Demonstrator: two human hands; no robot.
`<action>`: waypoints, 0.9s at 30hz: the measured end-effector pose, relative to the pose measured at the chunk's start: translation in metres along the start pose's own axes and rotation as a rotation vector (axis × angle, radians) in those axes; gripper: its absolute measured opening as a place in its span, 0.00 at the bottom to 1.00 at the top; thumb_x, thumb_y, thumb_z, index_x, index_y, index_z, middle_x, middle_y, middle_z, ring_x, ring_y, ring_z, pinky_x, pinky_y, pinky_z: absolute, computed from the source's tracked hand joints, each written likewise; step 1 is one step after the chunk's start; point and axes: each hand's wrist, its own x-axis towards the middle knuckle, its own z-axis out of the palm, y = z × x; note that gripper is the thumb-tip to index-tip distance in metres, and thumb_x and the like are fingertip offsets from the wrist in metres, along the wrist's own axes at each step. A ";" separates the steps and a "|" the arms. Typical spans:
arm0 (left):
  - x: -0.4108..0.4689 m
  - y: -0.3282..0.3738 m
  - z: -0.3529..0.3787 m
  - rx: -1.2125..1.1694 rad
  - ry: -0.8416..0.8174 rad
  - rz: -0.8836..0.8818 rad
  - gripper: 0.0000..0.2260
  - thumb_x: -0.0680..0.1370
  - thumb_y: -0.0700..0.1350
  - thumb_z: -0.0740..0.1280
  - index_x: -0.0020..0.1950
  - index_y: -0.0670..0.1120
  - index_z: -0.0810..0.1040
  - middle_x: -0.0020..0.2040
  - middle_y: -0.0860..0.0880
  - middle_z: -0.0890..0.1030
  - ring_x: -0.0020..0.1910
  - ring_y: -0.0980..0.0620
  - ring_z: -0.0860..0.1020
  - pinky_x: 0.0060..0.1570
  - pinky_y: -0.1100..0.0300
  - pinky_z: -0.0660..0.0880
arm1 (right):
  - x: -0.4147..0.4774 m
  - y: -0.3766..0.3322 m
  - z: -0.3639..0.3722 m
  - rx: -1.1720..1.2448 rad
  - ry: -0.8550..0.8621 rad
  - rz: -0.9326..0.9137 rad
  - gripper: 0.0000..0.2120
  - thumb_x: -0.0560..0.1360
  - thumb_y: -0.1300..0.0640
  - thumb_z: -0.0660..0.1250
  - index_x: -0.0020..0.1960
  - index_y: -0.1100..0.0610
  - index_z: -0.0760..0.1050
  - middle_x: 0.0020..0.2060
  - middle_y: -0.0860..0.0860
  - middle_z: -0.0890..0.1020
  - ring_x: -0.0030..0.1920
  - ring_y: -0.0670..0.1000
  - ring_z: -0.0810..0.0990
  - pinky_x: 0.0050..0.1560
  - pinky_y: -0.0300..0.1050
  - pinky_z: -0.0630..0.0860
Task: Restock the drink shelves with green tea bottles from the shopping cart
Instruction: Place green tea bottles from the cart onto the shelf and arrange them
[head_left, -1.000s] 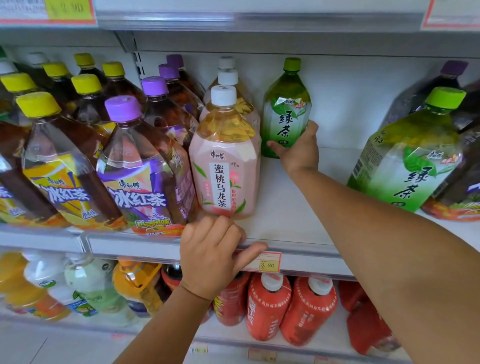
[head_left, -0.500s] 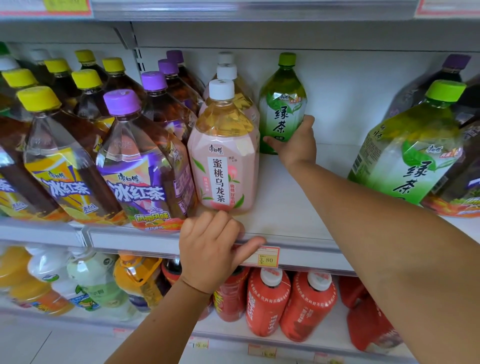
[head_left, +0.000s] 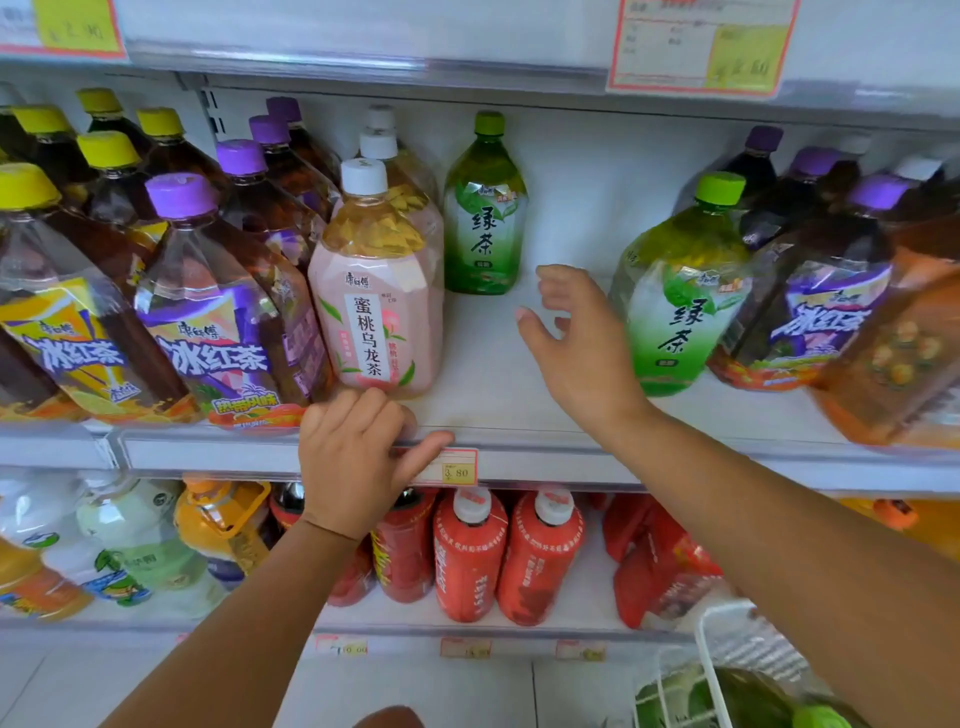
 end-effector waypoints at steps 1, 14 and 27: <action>0.001 0.002 -0.001 -0.021 -0.005 -0.020 0.24 0.78 0.65 0.61 0.34 0.47 0.74 0.32 0.49 0.73 0.34 0.45 0.72 0.36 0.52 0.61 | -0.017 -0.003 -0.018 0.035 0.093 -0.056 0.17 0.75 0.58 0.68 0.63 0.58 0.71 0.55 0.53 0.75 0.55 0.48 0.75 0.58 0.47 0.74; -0.001 0.008 -0.016 -0.173 -0.086 -0.142 0.22 0.74 0.67 0.64 0.38 0.49 0.81 0.36 0.52 0.77 0.40 0.47 0.76 0.41 0.52 0.65 | -0.022 0.058 -0.086 -0.006 0.183 0.238 0.37 0.63 0.55 0.80 0.66 0.54 0.65 0.57 0.47 0.76 0.58 0.48 0.77 0.59 0.42 0.73; -0.005 0.001 -0.005 -0.231 -0.080 -0.109 0.19 0.74 0.63 0.69 0.36 0.48 0.77 0.35 0.54 0.76 0.37 0.48 0.76 0.38 0.49 0.68 | 0.086 0.063 0.006 -0.089 0.153 0.392 0.38 0.65 0.47 0.77 0.64 0.57 0.58 0.60 0.54 0.77 0.59 0.57 0.77 0.52 0.43 0.69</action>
